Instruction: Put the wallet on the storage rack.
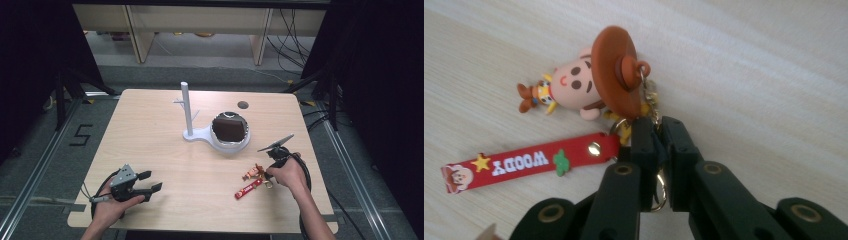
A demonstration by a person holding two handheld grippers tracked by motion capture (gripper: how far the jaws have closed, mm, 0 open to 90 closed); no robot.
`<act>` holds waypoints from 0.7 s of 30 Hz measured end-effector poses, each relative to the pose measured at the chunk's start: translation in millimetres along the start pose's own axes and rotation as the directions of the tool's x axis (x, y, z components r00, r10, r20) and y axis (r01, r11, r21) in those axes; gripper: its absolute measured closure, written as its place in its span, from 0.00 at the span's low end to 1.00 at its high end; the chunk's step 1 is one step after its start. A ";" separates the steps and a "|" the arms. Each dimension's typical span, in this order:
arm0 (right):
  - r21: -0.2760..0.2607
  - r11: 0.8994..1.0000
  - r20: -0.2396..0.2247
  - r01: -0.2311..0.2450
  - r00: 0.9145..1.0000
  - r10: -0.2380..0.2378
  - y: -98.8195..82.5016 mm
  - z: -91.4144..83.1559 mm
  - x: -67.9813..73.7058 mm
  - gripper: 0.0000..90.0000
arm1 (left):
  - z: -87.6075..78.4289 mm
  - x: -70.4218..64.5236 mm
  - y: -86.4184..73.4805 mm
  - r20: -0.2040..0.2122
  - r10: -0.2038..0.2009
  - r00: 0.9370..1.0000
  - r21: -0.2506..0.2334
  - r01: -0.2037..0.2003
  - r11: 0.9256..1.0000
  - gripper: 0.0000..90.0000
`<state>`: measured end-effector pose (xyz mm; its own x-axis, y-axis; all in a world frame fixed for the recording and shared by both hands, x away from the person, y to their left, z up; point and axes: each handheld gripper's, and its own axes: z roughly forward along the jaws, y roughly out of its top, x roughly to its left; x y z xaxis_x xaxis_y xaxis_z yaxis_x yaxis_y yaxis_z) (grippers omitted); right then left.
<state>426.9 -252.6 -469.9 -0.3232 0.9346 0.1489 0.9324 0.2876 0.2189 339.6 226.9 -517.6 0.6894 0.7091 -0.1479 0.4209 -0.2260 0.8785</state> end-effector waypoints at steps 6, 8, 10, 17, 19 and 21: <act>-0.007 1.000 0.011 0.022 1.000 -0.022 0.0 -6.3 2.9 0.97 | 0.3 -0.3 -0.3 0.001 0.002 1.000 0.001 -0.002 1.000 0.37; -0.020 1.000 0.013 0.020 1.000 -0.020 -0.2 -9.7 3.7 0.97 | 0.0 0.0 -0.3 0.000 0.002 1.000 0.002 -0.002 1.000 0.37; -0.075 0.997 0.024 0.030 0.999 -0.029 -0.9 -21.4 5.1 0.97 | -0.3 0.0 0.1 -0.001 -0.002 1.000 0.001 0.002 1.000 0.37; -0.126 0.990 0.061 0.069 0.996 -0.062 1.3 -53.2 17.2 0.97 | -1.3 -2.8 3.4 0.001 0.008 1.000 -0.010 -0.008 1.000 0.36; -0.220 0.965 0.080 0.143 0.988 -0.128 3.1 -71.8 24.8 0.97 | -1.6 -4.4 5.4 0.009 0.011 1.000 -0.016 -0.011 1.000 0.37; -0.232 0.958 0.076 0.166 0.985 -0.153 3.4 -77.3 26.5 0.97 | -2.8 -5.9 8.1 0.007 0.019 1.000 -0.016 -0.018 1.000 0.37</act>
<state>409.0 -243.0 -390.7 -0.4487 0.8928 0.0401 0.8021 0.3825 0.4587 337.3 222.7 -508.4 0.7010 0.7003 -0.1346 0.3984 -0.2280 0.8884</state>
